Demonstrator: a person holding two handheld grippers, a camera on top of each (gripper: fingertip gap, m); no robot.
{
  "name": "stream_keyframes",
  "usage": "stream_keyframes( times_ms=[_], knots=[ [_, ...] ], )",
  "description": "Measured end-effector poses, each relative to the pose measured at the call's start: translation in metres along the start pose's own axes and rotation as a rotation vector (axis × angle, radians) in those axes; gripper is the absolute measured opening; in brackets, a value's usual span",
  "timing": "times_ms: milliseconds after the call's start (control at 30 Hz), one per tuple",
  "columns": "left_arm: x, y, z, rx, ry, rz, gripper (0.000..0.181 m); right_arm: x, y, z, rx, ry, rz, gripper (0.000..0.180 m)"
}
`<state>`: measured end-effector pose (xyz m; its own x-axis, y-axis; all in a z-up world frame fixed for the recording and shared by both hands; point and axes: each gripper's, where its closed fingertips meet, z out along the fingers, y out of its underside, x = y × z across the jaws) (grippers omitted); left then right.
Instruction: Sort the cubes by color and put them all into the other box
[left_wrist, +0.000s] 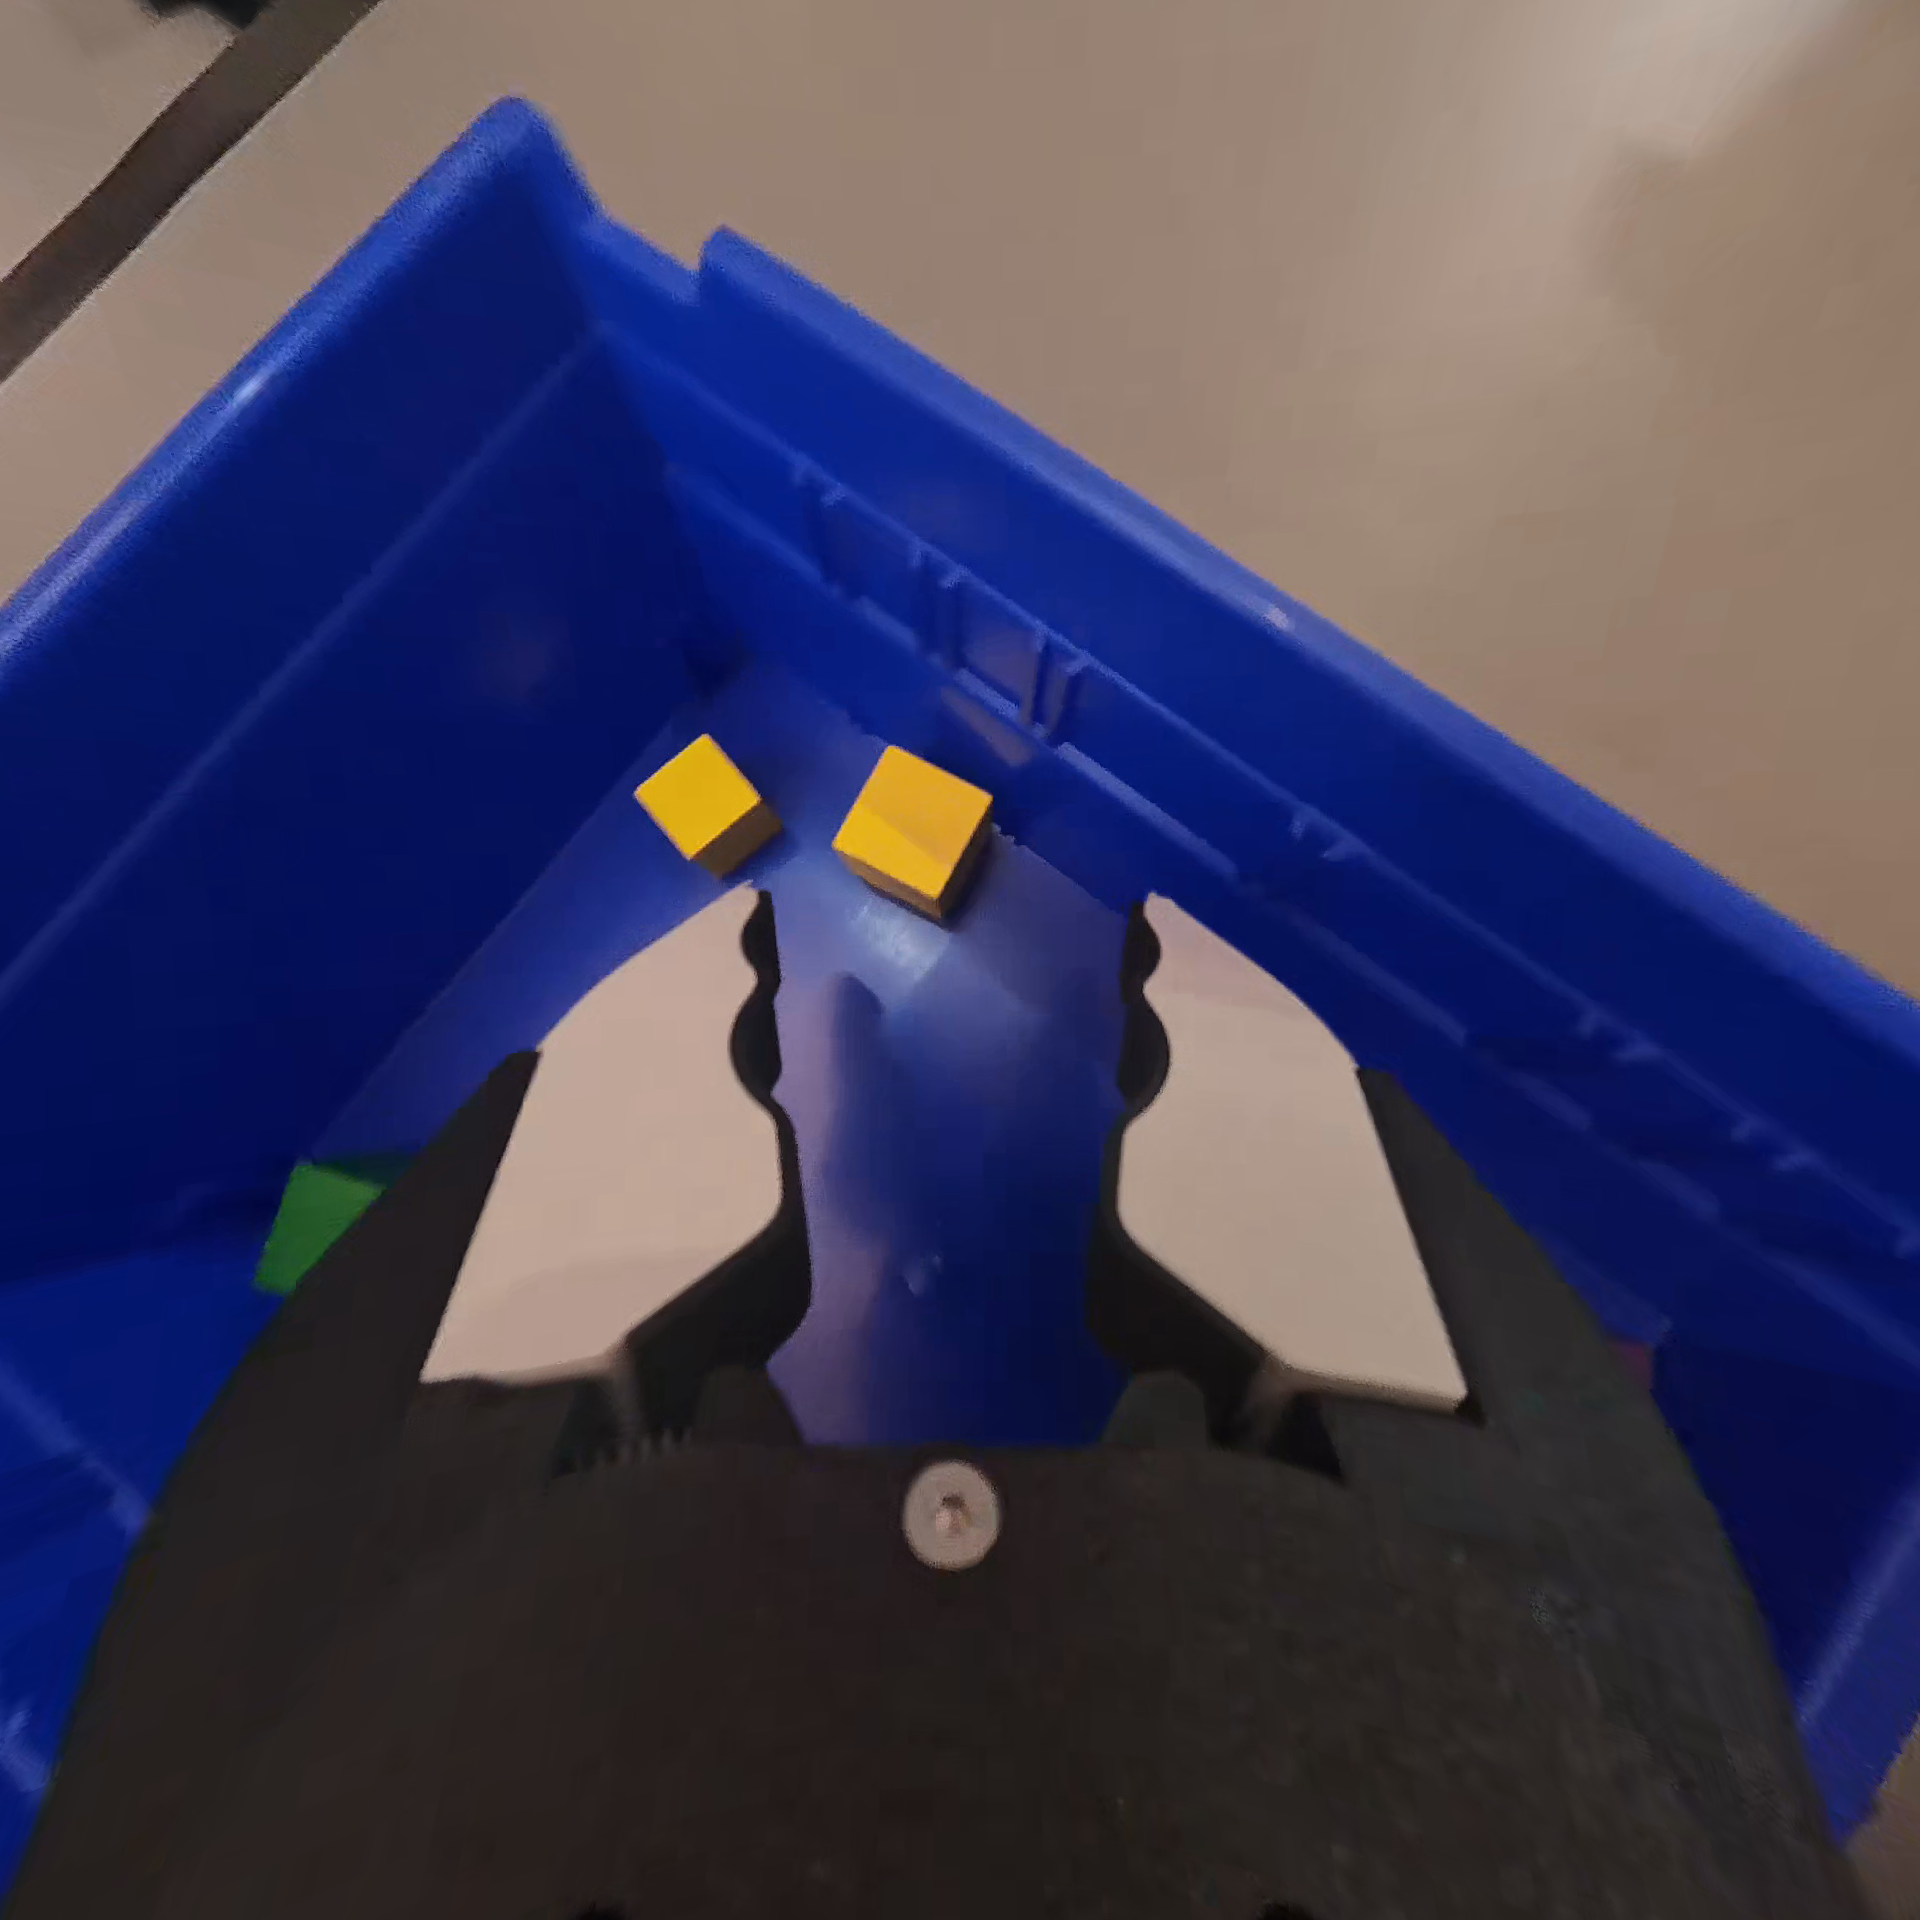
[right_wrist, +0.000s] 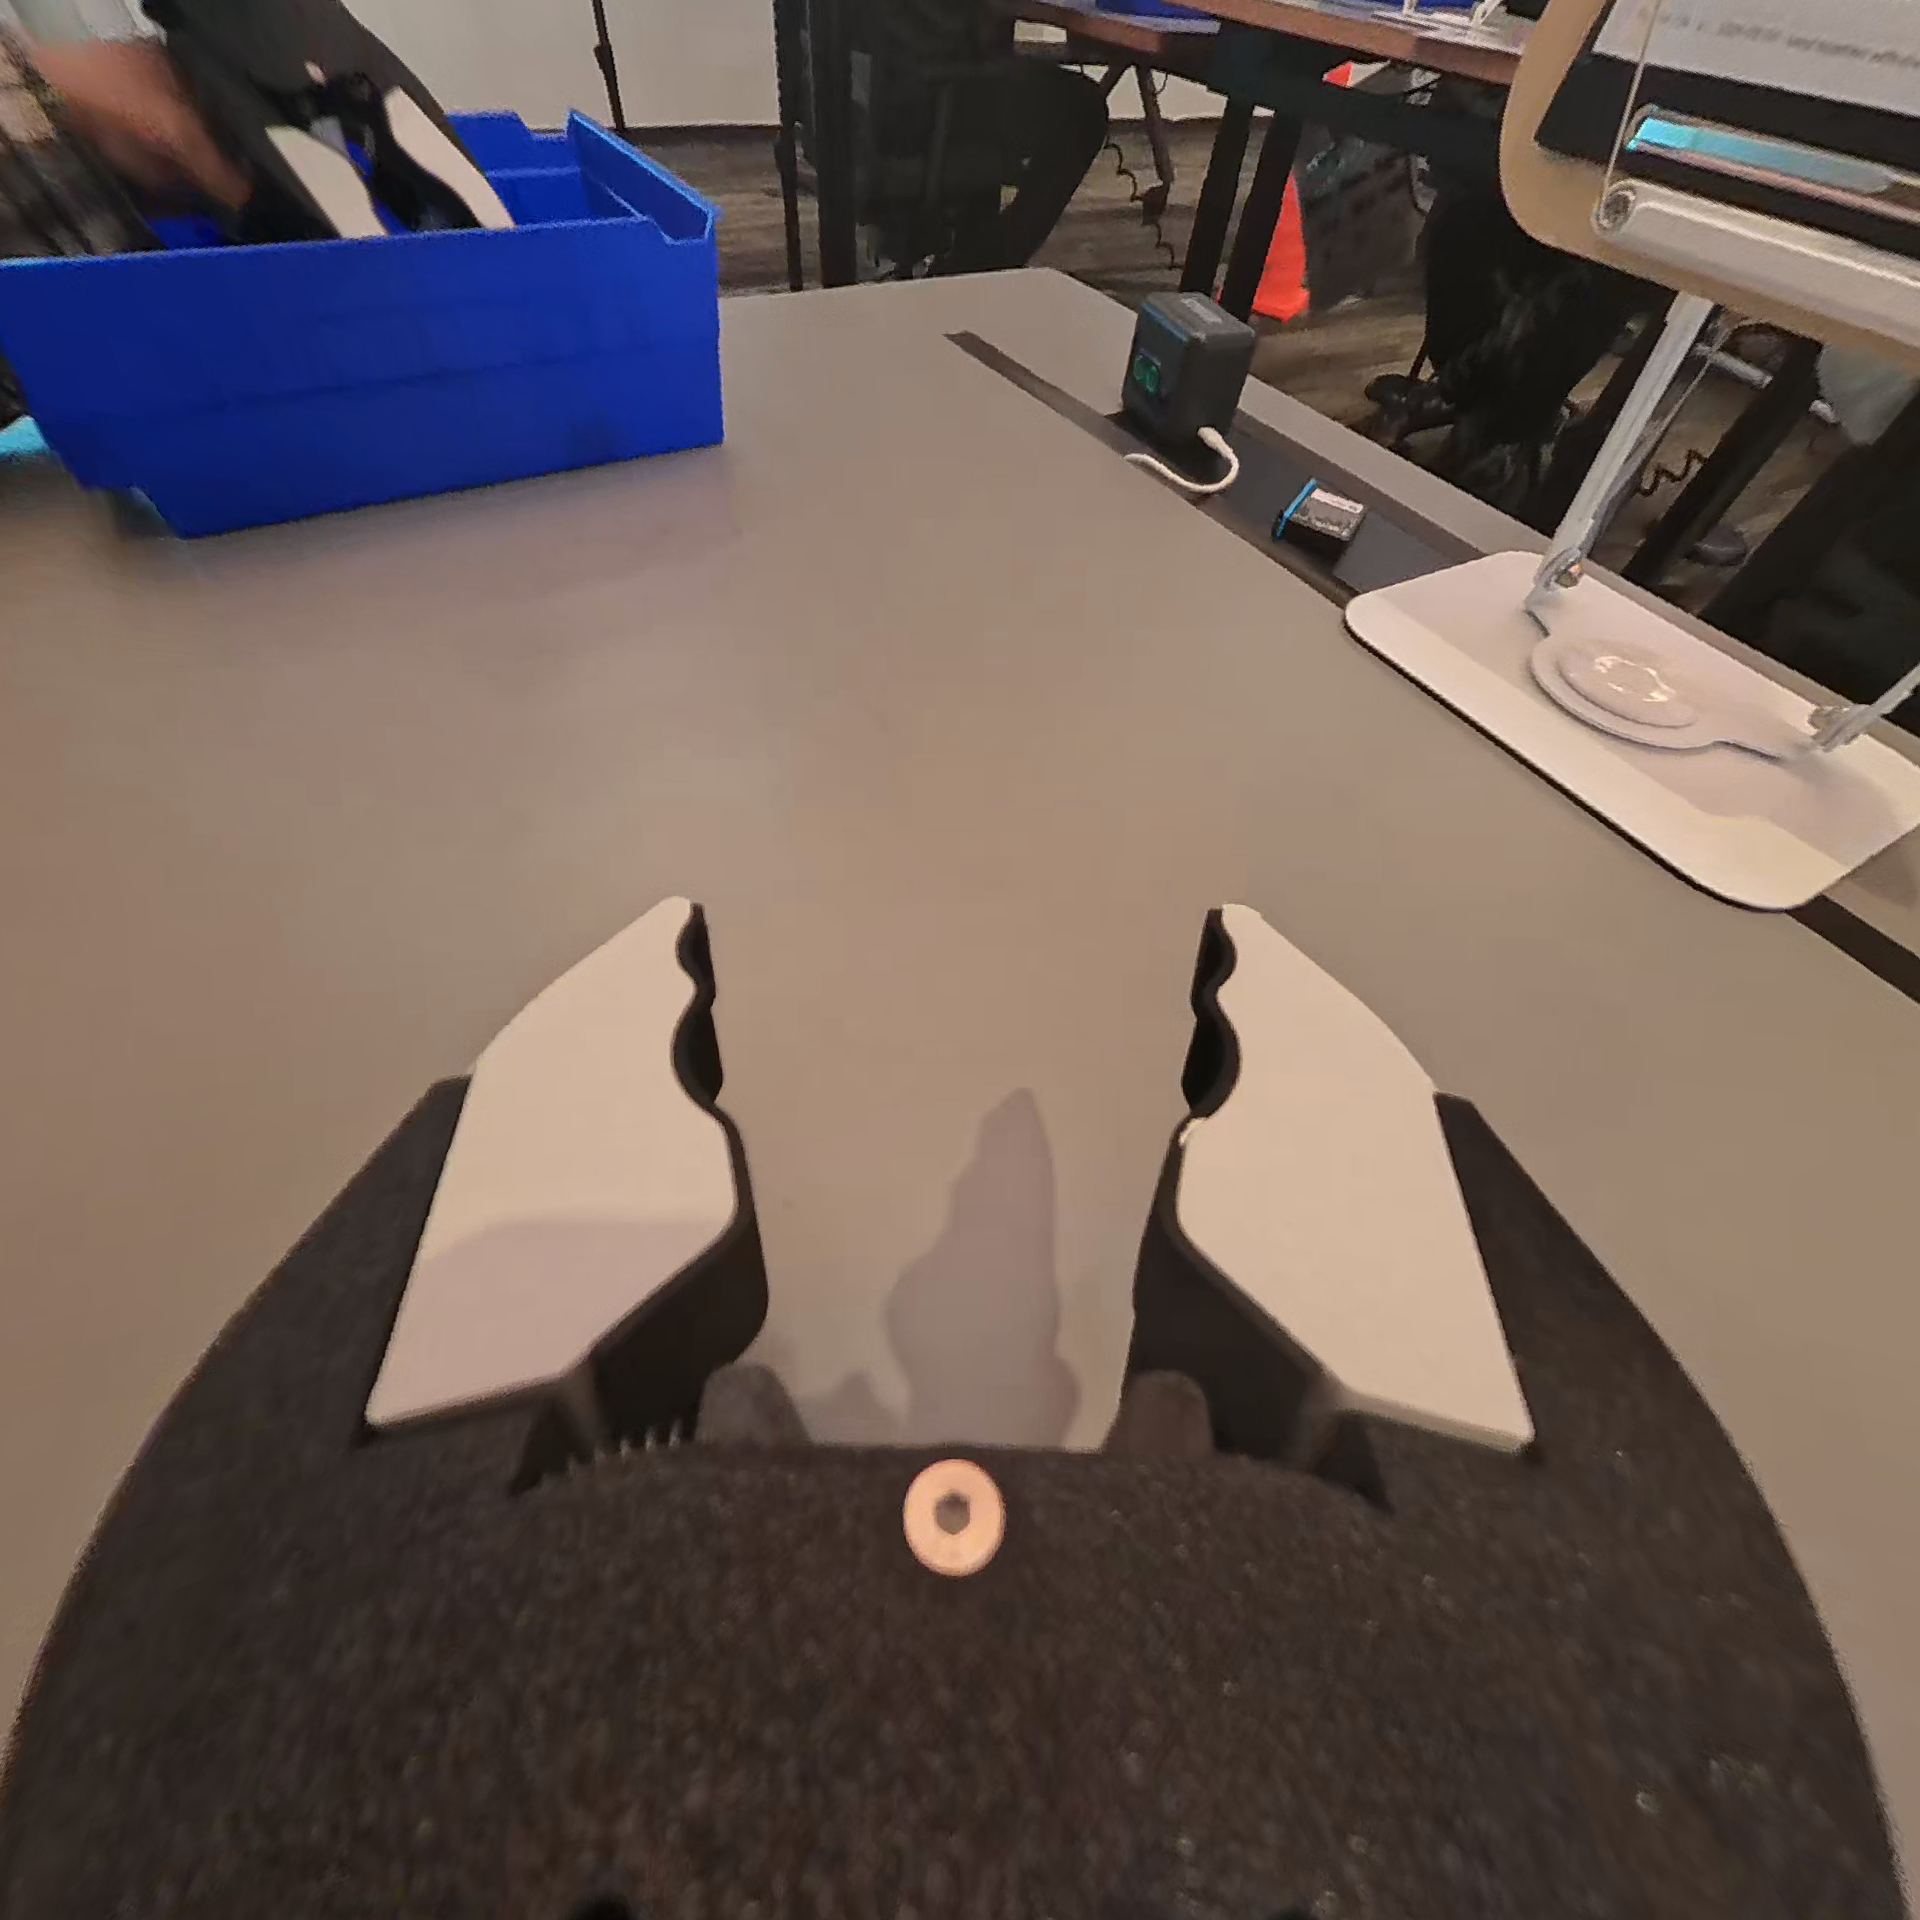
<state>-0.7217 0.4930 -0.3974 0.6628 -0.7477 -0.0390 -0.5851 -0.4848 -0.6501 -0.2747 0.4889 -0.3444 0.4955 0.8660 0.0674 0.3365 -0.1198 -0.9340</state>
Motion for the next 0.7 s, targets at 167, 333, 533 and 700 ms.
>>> stream_keyframes(
  times_ms=[167,333,533,700],
  knots=[
    [0.0,-0.007,0.009,0.022,0.084,0.136,0.059,-0.007,-0.007,0.007,-0.004,-0.032,0.012,0.088],
    [-0.005,-0.001,0.022,-0.018,0.149,0.187,0.052,-0.017,-0.008,0.014,-0.045,-0.048,-0.026,0.088],
    [-0.001,0.001,0.038,-0.028,0.2,0.18,0.039,-0.021,-0.011,0.018,-0.052,-0.061,-0.037,0.088],
    [-0.01,0.009,0.037,-0.082,0.159,0.128,0.028,-0.023,-0.016,0.019,-0.051,-0.066,-0.049,0.087]
  ],
)
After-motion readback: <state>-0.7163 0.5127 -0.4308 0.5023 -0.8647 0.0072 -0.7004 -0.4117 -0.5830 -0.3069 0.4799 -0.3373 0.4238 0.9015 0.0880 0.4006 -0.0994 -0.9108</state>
